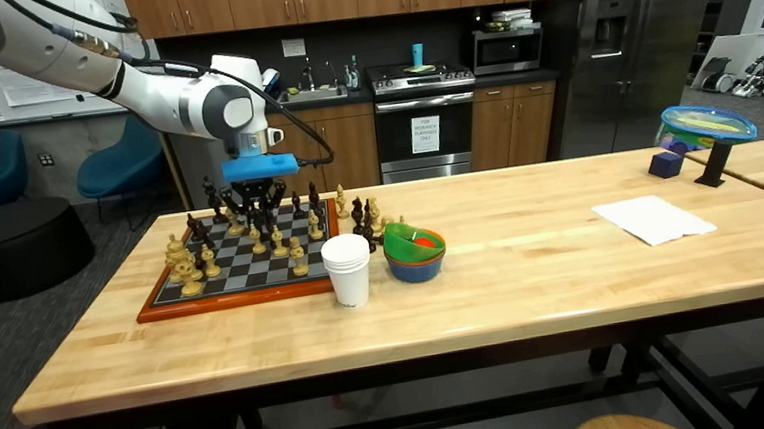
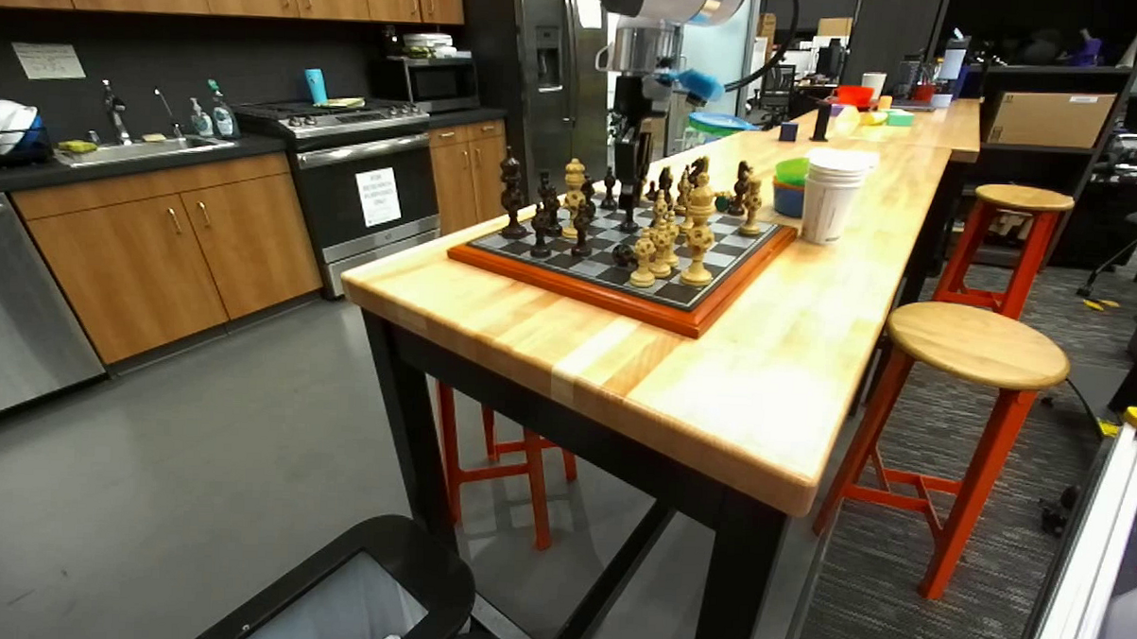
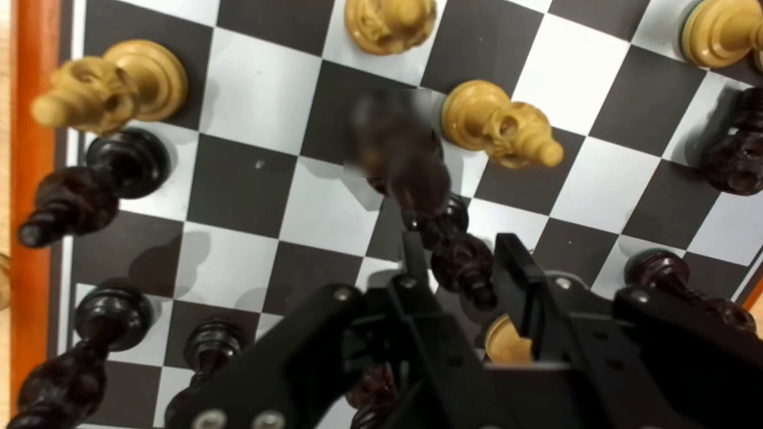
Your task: Move one black chess piece forward
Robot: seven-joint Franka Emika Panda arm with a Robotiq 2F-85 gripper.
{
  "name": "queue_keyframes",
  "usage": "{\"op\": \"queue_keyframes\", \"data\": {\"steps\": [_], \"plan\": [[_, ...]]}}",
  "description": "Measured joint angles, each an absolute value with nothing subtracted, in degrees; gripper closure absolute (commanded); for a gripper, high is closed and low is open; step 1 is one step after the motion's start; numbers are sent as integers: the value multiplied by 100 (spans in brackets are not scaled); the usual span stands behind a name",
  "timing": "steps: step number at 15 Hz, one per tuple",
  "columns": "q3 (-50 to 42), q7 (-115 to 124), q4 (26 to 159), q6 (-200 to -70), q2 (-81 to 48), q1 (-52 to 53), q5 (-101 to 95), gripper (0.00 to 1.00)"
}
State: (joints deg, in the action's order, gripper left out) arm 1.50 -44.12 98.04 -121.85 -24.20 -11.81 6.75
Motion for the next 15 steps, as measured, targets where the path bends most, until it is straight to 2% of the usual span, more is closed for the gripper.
{"op": "queue_keyframes", "data": {"steps": [4,5,10,15], "plan": [[159,-4412,9803,-12238,-2426,-1180,675,6],[159,-4412,9802,-12252,-2423,-1183,675,2],[159,-4416,10038,-12367,-2021,-1185,691,0],[84,-4416,10972,-12336,-584,-1157,691,0]]}}
